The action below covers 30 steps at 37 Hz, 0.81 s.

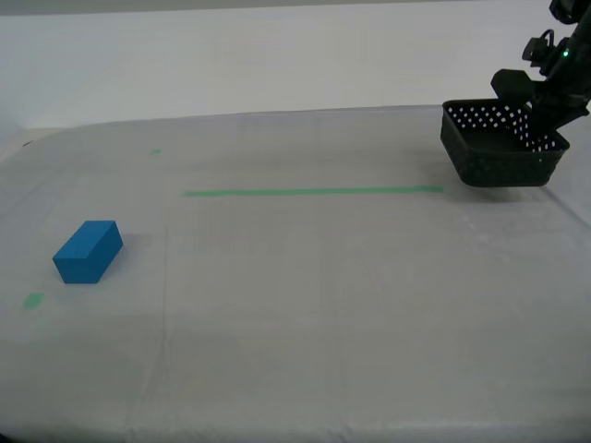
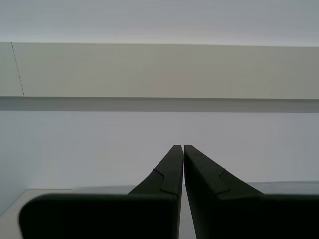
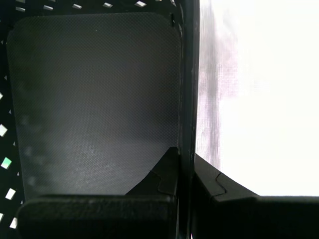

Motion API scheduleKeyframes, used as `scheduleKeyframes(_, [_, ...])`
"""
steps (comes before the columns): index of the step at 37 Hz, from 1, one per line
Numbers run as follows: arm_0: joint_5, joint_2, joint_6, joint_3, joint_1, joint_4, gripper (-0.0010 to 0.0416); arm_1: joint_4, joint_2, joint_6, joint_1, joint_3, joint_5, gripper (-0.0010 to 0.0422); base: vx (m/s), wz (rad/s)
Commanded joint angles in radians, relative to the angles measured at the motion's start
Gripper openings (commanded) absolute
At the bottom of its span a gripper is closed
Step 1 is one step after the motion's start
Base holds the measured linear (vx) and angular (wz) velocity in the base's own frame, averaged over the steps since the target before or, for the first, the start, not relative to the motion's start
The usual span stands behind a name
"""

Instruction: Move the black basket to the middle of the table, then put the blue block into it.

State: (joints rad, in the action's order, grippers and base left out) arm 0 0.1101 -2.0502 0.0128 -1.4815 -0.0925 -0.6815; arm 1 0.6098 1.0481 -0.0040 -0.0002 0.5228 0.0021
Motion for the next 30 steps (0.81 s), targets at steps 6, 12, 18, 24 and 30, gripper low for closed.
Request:
scheduleKeyframes(6, [0.005,0.061,-0.026,0.000,0.015,-0.048,-0.0001,0.005,0.000,0.002,0.000,0.001,0.002,0.0000,0.000,0.000])
scheduleKeyframes(12, [0.005,0.089,-0.040,0.000,0.028,-0.071,-0.0001,0.005,0.000,0.002,0.000,0.000,0.002,0.0000,0.000,0.000])
scheduleKeyframes(18, [0.005,0.111,-0.068,0.000,0.050,-0.095,-0.0001,0.005,0.000,0.002,0.000,0.000,0.002,0.0000,0.000,0.000])
scheduleKeyframes(24, [0.005,0.130,-0.094,0.000,0.081,-0.105,-0.0001,0.005,0.000,0.002,0.000,0.000,0.002,0.0000,0.000,0.000])
scheduleKeyframes(30, [0.005,0.139,-0.119,0.000,0.125,-0.113,-0.0001,0.005,0.000,0.002,0.000,0.000,0.002,0.0000,0.000,0.000])
